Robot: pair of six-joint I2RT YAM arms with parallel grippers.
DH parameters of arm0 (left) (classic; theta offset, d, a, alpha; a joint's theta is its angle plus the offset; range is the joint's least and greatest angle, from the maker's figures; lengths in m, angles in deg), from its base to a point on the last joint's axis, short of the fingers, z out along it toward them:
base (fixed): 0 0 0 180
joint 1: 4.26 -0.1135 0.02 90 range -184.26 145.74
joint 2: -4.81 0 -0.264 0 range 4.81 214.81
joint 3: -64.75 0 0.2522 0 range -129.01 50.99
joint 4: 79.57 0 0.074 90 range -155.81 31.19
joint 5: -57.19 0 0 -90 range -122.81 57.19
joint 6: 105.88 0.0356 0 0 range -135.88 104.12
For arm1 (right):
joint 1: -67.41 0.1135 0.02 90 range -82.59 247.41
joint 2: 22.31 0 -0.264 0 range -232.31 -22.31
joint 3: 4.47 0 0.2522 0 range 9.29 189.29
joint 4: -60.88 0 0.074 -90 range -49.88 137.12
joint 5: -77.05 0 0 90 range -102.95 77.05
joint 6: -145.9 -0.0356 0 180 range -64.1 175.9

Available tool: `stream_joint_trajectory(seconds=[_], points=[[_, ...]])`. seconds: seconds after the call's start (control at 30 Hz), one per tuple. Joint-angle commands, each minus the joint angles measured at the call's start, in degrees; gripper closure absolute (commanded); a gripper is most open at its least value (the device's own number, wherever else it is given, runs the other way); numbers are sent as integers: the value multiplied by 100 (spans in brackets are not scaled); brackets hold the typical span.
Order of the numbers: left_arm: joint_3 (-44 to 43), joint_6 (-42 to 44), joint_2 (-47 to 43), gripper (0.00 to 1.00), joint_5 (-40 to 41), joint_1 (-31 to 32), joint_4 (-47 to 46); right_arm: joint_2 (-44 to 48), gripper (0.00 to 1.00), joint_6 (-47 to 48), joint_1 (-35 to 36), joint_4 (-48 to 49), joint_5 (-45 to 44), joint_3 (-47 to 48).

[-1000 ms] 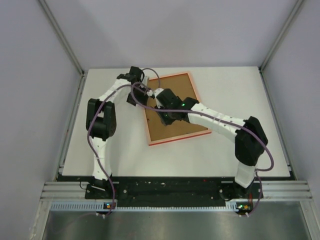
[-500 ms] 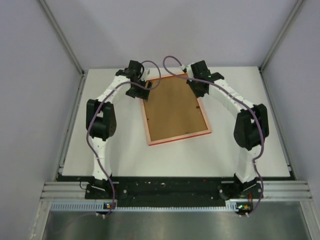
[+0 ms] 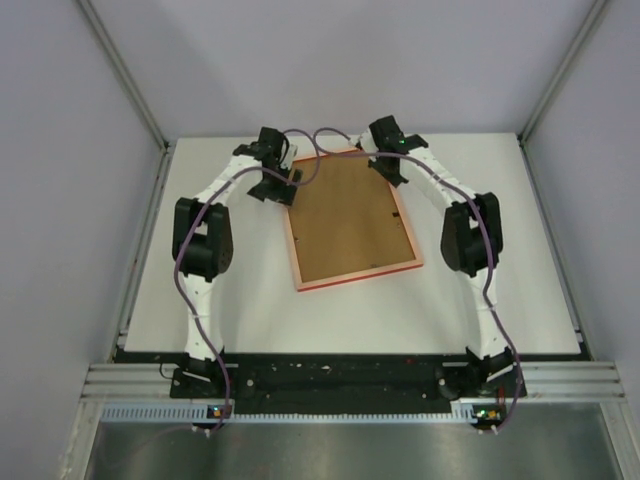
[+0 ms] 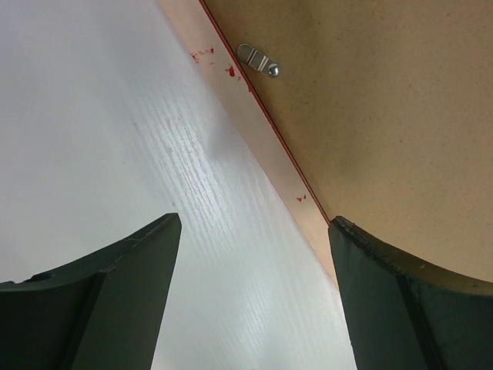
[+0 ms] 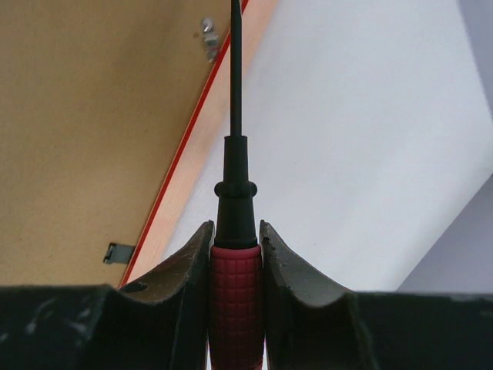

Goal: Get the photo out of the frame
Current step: Release the photo frame item from the photo frame.

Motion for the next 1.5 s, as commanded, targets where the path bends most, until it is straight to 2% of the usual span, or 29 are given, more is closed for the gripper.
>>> stream_joint_trajectory(seconds=[0.0, 0.87, 1.2, 1.47], points=[[19, -83, -106, 16, 318, 11, -244, -175, 100, 141, -33, -41, -219, 677], [625, -285, -229, 17, 19, 82, -341, -1054, 100, -34, 90, -831, -677, 1539], [809, -285, -334, 17, 28, 99, -420, -1036, 100, -614, 108, -1113, -500, 1513], [1055, -733, -308, 17, 45, 99, -499, -1002, 100, -1422, 90, -1719, 35, 1575]])
